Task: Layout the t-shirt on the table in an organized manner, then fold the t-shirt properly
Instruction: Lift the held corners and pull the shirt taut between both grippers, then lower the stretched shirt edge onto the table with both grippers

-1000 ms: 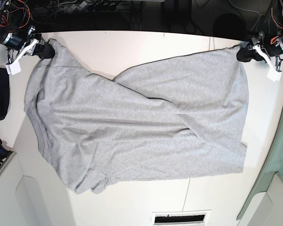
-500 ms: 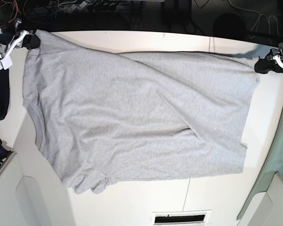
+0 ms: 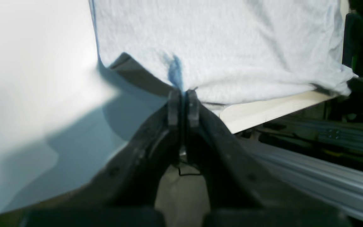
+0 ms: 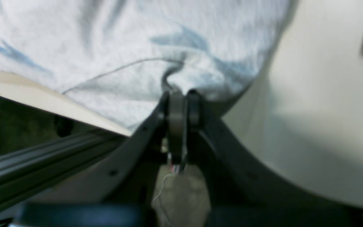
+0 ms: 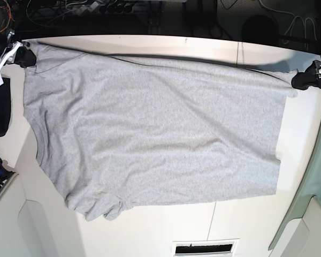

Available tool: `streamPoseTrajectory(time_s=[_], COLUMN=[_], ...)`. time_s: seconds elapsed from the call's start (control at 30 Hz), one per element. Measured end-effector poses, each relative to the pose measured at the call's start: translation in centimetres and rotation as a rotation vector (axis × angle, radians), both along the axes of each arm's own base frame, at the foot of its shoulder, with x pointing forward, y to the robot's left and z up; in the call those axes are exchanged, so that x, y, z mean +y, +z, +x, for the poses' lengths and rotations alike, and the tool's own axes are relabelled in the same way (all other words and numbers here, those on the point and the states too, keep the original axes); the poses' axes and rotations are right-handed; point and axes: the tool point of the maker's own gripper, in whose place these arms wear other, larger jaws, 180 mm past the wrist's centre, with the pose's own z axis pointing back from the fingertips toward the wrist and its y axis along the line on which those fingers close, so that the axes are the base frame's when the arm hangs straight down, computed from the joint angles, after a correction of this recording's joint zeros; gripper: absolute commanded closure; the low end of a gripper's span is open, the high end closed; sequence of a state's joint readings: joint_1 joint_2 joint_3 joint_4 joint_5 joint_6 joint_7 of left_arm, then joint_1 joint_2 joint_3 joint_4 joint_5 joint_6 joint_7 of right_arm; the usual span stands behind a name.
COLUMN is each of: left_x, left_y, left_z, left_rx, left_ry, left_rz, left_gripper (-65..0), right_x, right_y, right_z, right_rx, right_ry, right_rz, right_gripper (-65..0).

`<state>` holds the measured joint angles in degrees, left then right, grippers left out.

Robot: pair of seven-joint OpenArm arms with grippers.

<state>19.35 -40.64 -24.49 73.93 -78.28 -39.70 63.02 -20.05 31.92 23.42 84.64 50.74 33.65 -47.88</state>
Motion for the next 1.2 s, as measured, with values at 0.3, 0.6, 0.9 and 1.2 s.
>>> streamPoseTrajectory(time_s=[0.3,0.6,0.9,1.2], left_x=[0.5,1.3,0.0,-0.1], left_y=[1.9,2.0,-0.7,-1.6], left_z=[3.3,6.5,6.6,6.8], left_rx=[-0.106,-0.219,-0.236,-0.254], left_ry=[0.027,0.075,0.031,-0.026], left_rz=[0.007,0.121,0.224,0.317], left_gripper=[0.0,0.0,0.0,-10.0], right_x=[0.0,0.5,2.5,3.3], right_y=[3.4,5.2,4.1,2.2], right_z=[6.4,11.4,15.5,15.6], right_rx=[-0.157,-0.262,-0.3,-0.266], right_ry=[0.003,-0.018,-0.053,-0.081], right_rz=[-0.007,0.0,0.033,0.052], right_gripper=[0.0,0.0,0.0,0.0])
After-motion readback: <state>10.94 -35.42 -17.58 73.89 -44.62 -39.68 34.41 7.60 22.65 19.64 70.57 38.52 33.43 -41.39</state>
